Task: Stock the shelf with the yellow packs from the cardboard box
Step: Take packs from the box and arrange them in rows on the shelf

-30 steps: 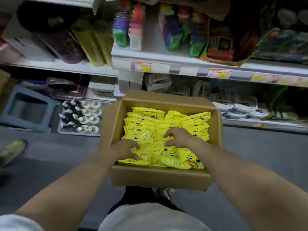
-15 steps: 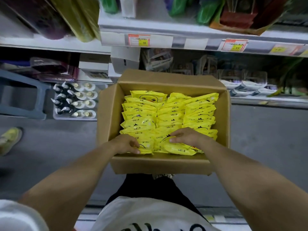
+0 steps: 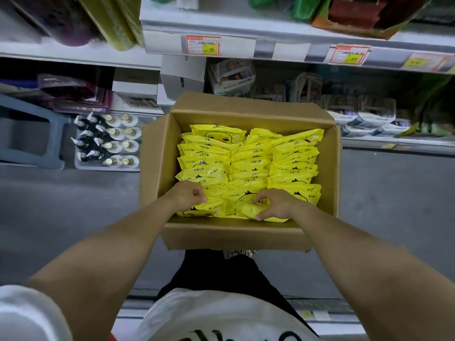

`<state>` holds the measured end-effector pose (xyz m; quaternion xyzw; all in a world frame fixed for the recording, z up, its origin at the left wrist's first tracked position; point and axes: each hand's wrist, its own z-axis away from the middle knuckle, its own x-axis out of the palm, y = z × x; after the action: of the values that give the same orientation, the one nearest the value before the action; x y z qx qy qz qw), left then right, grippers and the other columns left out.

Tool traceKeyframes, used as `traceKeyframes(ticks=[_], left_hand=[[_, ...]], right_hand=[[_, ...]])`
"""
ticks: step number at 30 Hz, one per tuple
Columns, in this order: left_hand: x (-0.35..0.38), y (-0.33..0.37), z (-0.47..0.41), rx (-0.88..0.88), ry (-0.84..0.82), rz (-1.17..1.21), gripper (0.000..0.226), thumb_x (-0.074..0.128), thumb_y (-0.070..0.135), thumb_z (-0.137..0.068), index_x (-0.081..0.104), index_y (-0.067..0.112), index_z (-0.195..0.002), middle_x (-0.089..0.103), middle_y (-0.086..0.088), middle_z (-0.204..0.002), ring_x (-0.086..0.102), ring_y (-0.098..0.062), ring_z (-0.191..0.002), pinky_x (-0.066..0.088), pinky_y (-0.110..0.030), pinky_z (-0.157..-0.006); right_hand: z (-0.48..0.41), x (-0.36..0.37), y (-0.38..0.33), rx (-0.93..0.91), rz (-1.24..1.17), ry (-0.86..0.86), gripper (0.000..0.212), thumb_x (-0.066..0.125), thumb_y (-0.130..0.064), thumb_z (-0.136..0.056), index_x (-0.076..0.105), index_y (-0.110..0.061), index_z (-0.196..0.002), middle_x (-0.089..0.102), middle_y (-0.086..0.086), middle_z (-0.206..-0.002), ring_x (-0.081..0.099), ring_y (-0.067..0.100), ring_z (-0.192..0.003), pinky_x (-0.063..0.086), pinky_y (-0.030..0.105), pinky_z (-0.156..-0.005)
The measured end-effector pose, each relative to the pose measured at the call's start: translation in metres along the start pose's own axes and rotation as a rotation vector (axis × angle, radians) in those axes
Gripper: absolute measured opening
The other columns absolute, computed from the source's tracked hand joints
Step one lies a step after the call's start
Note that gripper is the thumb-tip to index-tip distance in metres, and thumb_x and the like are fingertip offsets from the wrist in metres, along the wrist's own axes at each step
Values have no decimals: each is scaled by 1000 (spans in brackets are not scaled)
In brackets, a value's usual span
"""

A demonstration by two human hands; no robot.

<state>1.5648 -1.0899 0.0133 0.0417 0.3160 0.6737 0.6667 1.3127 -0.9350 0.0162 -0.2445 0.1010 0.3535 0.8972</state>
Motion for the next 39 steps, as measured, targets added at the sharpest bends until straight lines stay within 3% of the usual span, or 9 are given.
traceKeyframes(ticks=[3,8,13,18,21,26,31,36,39], left_hand=[[-5,0,-3,-14,32,41,15,66,34,-92,65,21,-85,63,0,-107,60,-19,-101,40,-25,-74],[-5,-4,-8,-55,75,46,25,67,39,-89,69,15,-94,63,-3,-118,58,-19,-106,40,-26,-80],[-8,-4,-12,-64,118,47,26,67,38,-90,70,12,-93,66,-3,-107,59,-19,-97,42,-26,-72],[-9,-3,-15,-63,128,35,32,62,45,-91,70,14,-97,66,-4,-103,59,-19,-98,42,-28,-76],[-12,-7,-12,-41,13,112,39,67,54,-83,67,22,-105,64,5,-107,58,-13,-102,44,-28,-77],[-18,-12,-9,-22,-373,147,96,84,65,-41,55,31,-126,56,4,-130,50,-12,-121,39,-26,-96],[-15,-13,-17,47,-392,-74,57,87,32,-69,58,31,-118,54,7,-132,44,-10,-124,39,-34,-107],[-10,-10,-18,53,-242,-28,23,82,24,-77,70,16,-94,67,2,-103,58,-12,-97,43,-20,-73],[-10,-11,-20,43,-190,-10,18,79,26,-80,72,12,-90,70,2,-96,59,-10,-90,41,-19,-67]], right_hand=[[-3,6,-1,-27,72,92,40,82,-32,-77,66,-26,-112,60,-2,-127,54,22,-118,40,29,-88],[-8,5,-6,4,81,183,10,75,-27,-85,74,-20,-92,69,0,-110,62,21,-105,48,31,-84],[-13,-31,-27,-1,-108,75,23,67,-30,-92,75,-11,-102,69,3,-110,61,20,-105,48,34,-88],[-22,-49,-40,-12,-69,-27,25,76,-41,-83,74,-21,-97,64,-7,-111,58,16,-111,47,35,-95],[-24,-35,-30,20,-70,-68,33,81,-44,-76,73,-24,-102,63,-6,-121,57,17,-116,46,41,-102],[-23,-22,-20,-1,-97,-90,35,85,-38,-72,73,-26,-102,47,-3,-148,44,19,-136,37,41,-111],[-24,-7,-26,-80,88,-17,34,88,-31,-70,76,-20,-100,48,3,-123,48,20,-121,43,37,-101],[-24,0,-24,-110,58,127,18,86,-25,-73,80,-18,-88,62,0,-109,58,19,-108,48,37,-92],[-28,0,-26,-87,88,113,12,84,-27,-76,79,-20,-84,62,1,-107,60,19,-103,50,36,-87]])
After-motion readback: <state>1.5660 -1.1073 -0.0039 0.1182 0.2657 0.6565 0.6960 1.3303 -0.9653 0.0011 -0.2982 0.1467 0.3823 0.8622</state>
